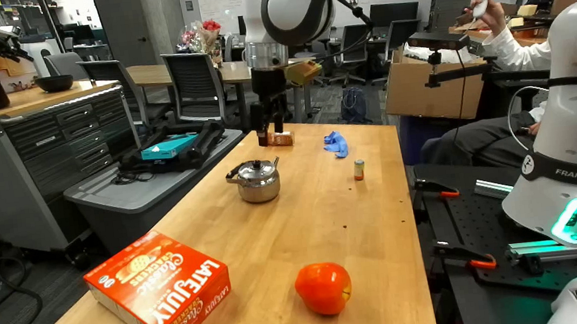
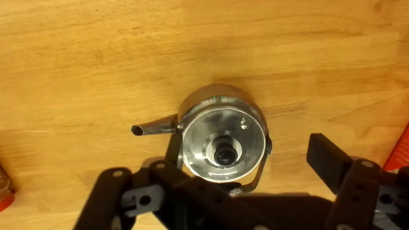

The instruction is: Pick up the lid on the table and put it on the kettle

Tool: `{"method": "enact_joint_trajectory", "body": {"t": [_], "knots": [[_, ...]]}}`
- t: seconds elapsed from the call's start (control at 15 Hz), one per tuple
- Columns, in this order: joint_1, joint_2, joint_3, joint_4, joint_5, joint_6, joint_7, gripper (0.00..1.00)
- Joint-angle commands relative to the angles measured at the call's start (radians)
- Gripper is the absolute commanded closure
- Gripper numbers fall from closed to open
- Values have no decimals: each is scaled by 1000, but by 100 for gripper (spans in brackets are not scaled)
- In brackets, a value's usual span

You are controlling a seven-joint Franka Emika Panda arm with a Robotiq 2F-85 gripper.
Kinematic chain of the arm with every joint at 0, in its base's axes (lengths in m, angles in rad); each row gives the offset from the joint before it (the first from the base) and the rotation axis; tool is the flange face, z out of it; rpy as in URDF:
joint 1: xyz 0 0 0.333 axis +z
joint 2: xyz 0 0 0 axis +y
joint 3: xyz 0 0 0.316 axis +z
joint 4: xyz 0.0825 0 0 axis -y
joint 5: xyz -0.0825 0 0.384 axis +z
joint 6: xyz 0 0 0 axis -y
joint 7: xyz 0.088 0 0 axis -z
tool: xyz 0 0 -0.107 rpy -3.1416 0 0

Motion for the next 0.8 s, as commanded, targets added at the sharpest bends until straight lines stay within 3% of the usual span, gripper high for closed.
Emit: {"method": "enact_joint_trajectory", "body": {"t": [0.0, 0.53, 0.73], "knots": [[-5, -171, 6, -128, -38, -29, -58, 0], [-1, -426, 20, -299, -121, -157, -70, 0], [-2, -501, 8, -349, -107, -251, -150, 0]]}}
